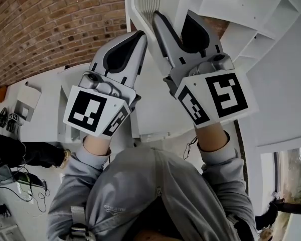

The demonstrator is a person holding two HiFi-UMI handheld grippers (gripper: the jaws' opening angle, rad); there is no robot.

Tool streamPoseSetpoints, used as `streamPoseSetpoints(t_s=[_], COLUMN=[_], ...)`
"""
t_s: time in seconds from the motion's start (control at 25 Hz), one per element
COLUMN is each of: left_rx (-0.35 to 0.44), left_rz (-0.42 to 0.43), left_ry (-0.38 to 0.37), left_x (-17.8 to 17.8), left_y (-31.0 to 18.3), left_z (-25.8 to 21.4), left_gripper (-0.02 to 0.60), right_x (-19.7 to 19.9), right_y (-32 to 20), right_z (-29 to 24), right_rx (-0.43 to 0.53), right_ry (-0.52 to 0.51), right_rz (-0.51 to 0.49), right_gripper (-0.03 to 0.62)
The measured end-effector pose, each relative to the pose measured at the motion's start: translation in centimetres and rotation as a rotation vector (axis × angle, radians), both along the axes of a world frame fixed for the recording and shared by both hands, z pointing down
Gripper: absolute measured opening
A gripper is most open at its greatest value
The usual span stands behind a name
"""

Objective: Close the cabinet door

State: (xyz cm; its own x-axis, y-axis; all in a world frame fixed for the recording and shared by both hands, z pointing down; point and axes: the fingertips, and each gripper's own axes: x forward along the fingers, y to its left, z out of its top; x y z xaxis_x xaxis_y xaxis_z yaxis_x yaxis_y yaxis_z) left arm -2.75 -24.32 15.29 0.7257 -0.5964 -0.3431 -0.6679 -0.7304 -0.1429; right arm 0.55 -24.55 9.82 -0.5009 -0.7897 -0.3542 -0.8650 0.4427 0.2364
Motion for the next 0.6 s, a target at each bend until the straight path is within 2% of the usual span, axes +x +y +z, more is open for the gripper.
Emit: streamPoseSetpoints(t_s=[0.6], left_rx=[-0.009], left_rz=[0.101], left_ry=[-0.004], left_x=[2.5], left_y=[-0.9], left_z=[0.7], left_gripper=[0.006], right_x=[3.4], right_y=[-0.9], right_z=[0.2], right_rx=[-0.038], right_ry=[0.012], right_rz=[0.054], right_gripper=[0.112])
